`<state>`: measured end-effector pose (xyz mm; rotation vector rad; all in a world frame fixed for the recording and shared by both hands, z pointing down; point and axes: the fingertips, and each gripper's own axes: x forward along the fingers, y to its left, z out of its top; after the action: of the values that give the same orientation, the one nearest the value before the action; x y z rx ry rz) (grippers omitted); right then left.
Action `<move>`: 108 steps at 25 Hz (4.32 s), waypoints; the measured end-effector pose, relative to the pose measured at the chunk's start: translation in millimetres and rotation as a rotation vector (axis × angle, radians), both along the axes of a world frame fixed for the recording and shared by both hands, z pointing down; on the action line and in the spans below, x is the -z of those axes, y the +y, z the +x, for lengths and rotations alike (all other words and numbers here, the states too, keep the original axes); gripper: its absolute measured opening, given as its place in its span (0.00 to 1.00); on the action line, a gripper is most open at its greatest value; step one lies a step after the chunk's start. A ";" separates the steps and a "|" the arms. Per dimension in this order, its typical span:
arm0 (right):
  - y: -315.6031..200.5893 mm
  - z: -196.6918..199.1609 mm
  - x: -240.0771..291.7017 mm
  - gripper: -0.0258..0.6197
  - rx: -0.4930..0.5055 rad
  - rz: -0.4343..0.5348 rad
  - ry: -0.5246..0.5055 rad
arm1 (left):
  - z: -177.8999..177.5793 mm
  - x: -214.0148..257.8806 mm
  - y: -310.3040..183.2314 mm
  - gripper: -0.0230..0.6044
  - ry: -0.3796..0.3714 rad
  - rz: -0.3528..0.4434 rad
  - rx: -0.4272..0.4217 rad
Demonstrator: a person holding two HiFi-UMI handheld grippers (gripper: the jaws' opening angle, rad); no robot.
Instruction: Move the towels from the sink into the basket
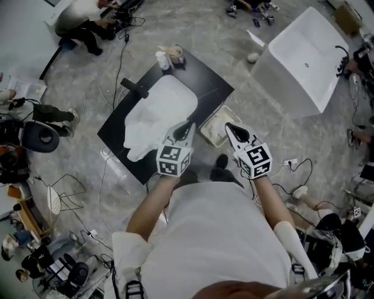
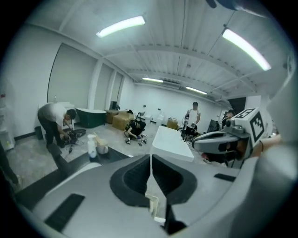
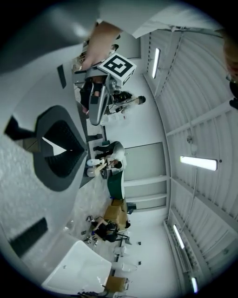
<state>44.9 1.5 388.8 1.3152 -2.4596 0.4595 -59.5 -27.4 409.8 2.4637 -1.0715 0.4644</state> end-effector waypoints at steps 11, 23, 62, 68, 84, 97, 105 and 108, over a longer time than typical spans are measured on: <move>8.2 -64.3 59.6 0.04 0.129 0.217 0.040 | -114.2 76.4 25.2 0.06 0.067 0.212 0.167; -2.3 -95.0 48.4 0.04 0.169 0.183 0.051 | -165.1 36.0 26.6 0.06 0.020 0.151 0.237; -13.4 -185.3 -129.9 0.04 0.214 -0.230 0.049 | -304.2 -377.9 -59.6 0.87 -0.775 -0.336 0.189; -11.9 -195.0 -135.6 0.04 0.227 -0.236 0.043 | -335.2 -383.8 -55.0 0.87 -0.765 -0.448 0.259; 1.6 -185.5 -123.6 0.04 0.191 -0.199 0.037 | -326.7 -323.7 -31.5 0.15 -0.683 -0.319 0.211; 14.3 -168.6 -89.5 0.04 0.174 -0.109 0.037 | -293.1 -171.7 -15.4 0.15 -0.435 -0.052 0.283; 13.0 -150.8 -62.3 0.04 0.158 -0.045 0.033 | -249.1 -69.6 -6.2 0.14 -0.242 0.069 0.272; 10.4 -139.3 -48.5 0.04 0.130 -0.016 0.027 | -229.3 -32.0 -5.2 0.14 -0.193 0.125 0.243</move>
<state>-94.5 11.9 437.3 1.1391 -2.4953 0.4255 -288.7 -32.6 441.8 2.3870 -1.4985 0.5816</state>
